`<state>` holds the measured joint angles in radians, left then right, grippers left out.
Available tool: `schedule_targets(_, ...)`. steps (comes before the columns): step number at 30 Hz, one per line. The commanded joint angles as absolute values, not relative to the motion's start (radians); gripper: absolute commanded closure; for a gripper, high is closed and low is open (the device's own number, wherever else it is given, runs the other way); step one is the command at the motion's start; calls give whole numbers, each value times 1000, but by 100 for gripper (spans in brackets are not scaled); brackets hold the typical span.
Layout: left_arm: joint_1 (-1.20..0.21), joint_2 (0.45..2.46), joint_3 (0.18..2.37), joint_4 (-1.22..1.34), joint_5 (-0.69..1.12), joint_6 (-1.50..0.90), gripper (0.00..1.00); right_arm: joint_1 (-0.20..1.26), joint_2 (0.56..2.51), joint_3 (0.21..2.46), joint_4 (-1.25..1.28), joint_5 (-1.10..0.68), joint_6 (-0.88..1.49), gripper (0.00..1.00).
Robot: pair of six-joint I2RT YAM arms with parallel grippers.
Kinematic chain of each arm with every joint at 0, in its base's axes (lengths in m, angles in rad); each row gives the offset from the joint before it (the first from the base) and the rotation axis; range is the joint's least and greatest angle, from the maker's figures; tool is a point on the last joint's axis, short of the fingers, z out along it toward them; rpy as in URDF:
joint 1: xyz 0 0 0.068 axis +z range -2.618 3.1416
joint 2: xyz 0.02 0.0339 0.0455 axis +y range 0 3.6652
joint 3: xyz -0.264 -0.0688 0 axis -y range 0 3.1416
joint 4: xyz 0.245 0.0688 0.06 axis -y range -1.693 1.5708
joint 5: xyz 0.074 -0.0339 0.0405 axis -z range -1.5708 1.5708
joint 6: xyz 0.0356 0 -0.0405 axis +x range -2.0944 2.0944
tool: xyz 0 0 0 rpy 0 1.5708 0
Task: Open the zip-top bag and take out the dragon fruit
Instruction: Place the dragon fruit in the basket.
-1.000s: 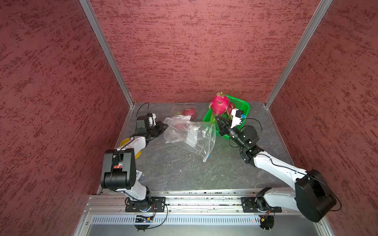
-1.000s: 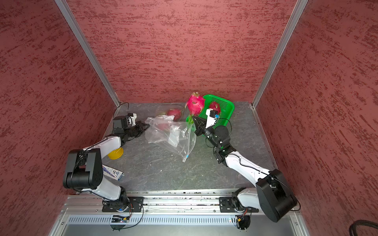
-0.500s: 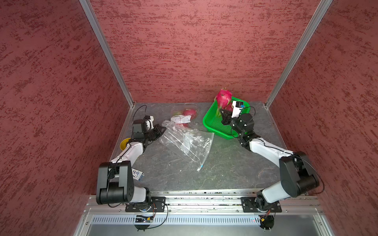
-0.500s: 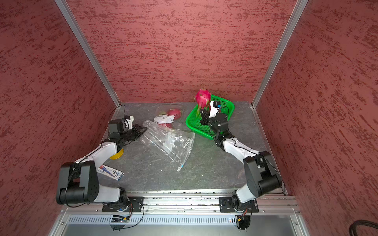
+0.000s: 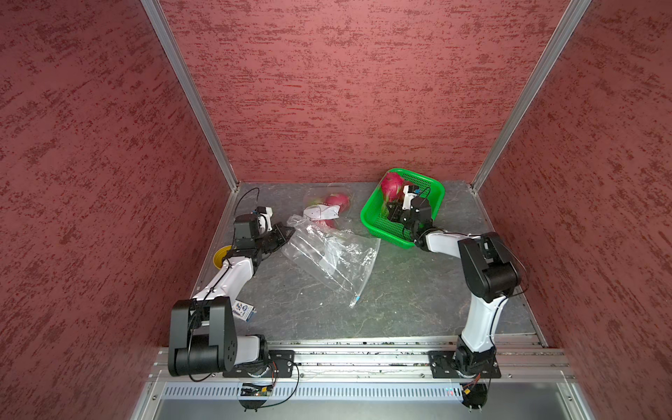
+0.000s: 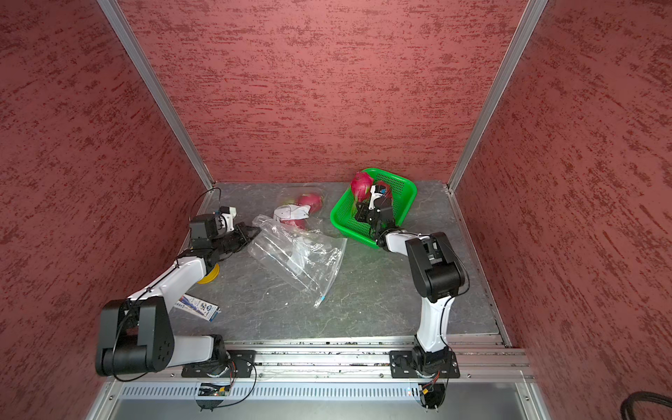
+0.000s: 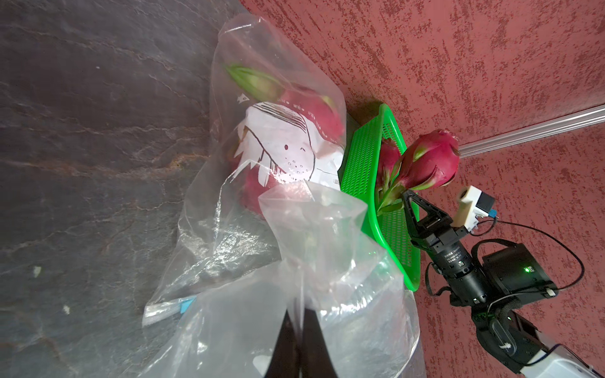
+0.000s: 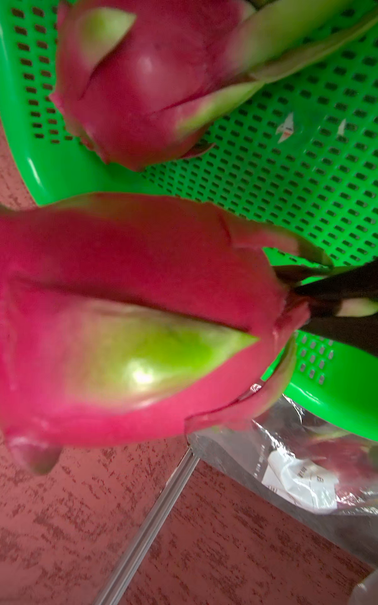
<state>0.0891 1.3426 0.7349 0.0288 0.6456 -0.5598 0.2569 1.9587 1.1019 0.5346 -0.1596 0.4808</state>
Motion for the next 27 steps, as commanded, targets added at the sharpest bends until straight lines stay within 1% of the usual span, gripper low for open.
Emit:
schedule_targets(1, 94, 1328, 730, 32, 635, -536, 100, 249, 1992, 1146, 566, -117, 511, 100)
schedule_targets(7, 95, 1319, 732, 26, 632, -532, 100, 235, 2067, 1200, 545, -103, 550, 100)
schedule_targets(10, 95, 1313, 732, 25, 629, -532, 100, 227, 2090, 1213, 541, -96, 569, 97)
schedule_targets(15, 97, 1306, 729, 21, 626, -529, 100, 218, 2108, 1216, 548, -103, 591, 90)
schedule_targets(21, 96, 1295, 727, 18, 624, -529, 100, 207, 2111, 1211, 559, -120, 615, 78)
schedule_targets(24, 97, 1291, 727, 15, 625, -529, 100, 204, 2105, 1210, 564, -125, 618, 75)
schedule_targets(27, 97, 1282, 728, 8, 623, -529, 100, 201, 2095, 1209, 565, -128, 618, 68)
